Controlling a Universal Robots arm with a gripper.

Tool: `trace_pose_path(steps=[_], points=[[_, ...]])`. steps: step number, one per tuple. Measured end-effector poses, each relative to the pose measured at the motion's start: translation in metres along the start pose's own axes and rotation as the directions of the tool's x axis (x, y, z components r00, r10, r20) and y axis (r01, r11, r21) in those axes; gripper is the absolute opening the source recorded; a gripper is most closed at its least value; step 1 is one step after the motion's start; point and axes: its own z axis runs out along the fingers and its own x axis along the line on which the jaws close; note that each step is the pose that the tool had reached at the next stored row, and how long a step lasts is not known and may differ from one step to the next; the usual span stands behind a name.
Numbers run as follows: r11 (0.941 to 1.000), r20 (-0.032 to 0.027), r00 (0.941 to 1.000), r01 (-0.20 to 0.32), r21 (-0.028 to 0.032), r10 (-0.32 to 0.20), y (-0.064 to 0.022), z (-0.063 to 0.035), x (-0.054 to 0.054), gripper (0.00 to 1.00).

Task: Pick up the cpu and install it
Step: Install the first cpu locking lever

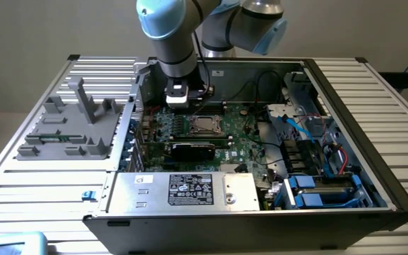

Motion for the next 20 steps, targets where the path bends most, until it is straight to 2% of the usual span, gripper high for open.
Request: trace_pose_path(steps=[20], points=[[0.9996, -0.0091, 0.9996, -0.027, -0.0034, 0.027, 0.0012, 0.0086, 0.0086, 0.11]])
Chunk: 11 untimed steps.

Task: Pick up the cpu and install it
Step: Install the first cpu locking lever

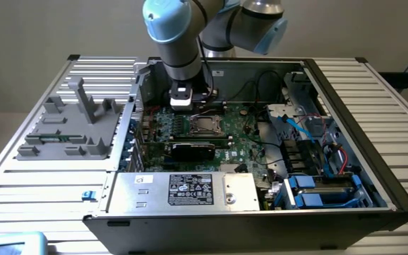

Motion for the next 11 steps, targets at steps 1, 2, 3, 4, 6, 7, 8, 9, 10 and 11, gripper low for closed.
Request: trace_pose_path(steps=[1, 2, 3, 4, 6, 7, 8, 9, 10, 11], points=[[1.0, -0.0005, 1.0, -0.001, -0.0001, 0.001, 0.0001, 0.0005, 0.0003, 0.11], [1.0, -0.0009, 1.0, -0.003, -0.0003, 0.003, 0.0002, 0.0009, 0.0005, 0.11], [1.0, -0.0012, 1.0, -0.004, -0.0005, 0.004, 0.0003, 0.0014, 0.0007, 0.11], [1.0, -0.0017, 1.0, -0.005, -0.0007, 0.005, 0.0004, 0.002, 0.0009, 0.11], [1.0, -0.0023, 1.0, -0.007, -0.0012, 0.007, 0.0005, 0.0027, 0.0014, 0.11], [1.0, -0.0026, 1.0, -0.008, -0.0014, 0.008, 0.0006, 0.003, 0.0017, 0.11], [1.0, -0.0029, 1.0, -0.009, -0.0015, 0.009, 0.0006, 0.0032, 0.0019, 0.11], [1.0, -0.0032, 0.9999, -0.01, -0.0015, 0.01, 0.0006, 0.0035, 0.0023, 0.11], [0.9999, -0.0036, 0.9999, -0.011, -0.0015, 0.011, 0.0006, 0.0037, 0.0025, 0.11], [0.9999, -0.0039, 0.9999, -0.011, -0.0015, 0.011, 0.0006, 0.0038, 0.0026, 0.11]])
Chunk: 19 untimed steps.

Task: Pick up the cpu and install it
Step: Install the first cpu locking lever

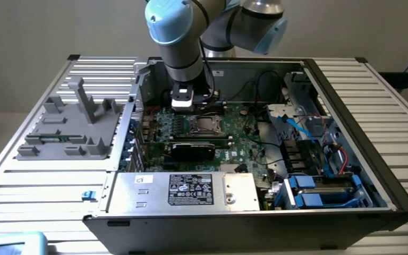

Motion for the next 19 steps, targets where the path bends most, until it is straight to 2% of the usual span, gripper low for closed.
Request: trace_pose_path(steps=[3, 6, 11, 15, 19], points=[[1.0, 0.0009, 1.0, -0.001, -0.0003, 0.001, 0.0, 0.0002, 0.0003, 0.11], [1.0, 0.0092, 0.9999, -0.005, -0.0022, 0.005, -0.0001, 0.0003, 0.0007, 0.11], [0.9998, 0.0416, 0.999, -0.016, -0.0102, 0.016, -0.0001, 0.0002, 0.001, 0.11], [0.9996, 0.0708, 0.9972, -0.024, -0.0177, 0.025, -0.0002, -0.0013, 0.0015, 0.11], [0.9994, 0.0851, 0.9959, -0.028, -0.0214, 0.03, -0.0005, -0.0044, 0.0027, 0.11]])
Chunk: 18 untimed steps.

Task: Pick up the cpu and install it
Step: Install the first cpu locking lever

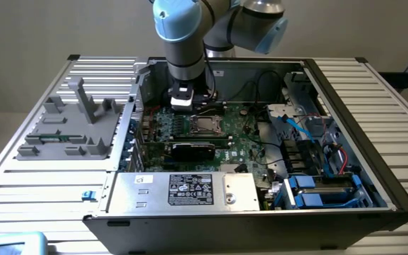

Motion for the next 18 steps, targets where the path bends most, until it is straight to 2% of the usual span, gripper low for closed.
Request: trace_pose_path(steps=[3, 5, 9, 14, 18], points=[[1.0, 0.0101, 0.9999, -0.003, -0.0021, 0.003, -0.0004, -0.002, 0.0, 0.11], [1.0, 0.0115, 0.9999, -0.004, -0.0027, 0.004, -0.0006, -0.0028, 0.0, 0.11], [1.0, 0.0118, 0.9999, -0.003, -0.0029, 0.003, -0.0007, -0.0045, -0.002, 0.11], [1.0, 0.0115, 0.9999, -0.003, -0.0025, 0.003, -0.0018, -0.012, -0.007, 0.11], [1.0, 0.0064, 1.0, -0.002, -0.0012, 0.002, -0.0017, -0.0123, -0.007, 0.11]])
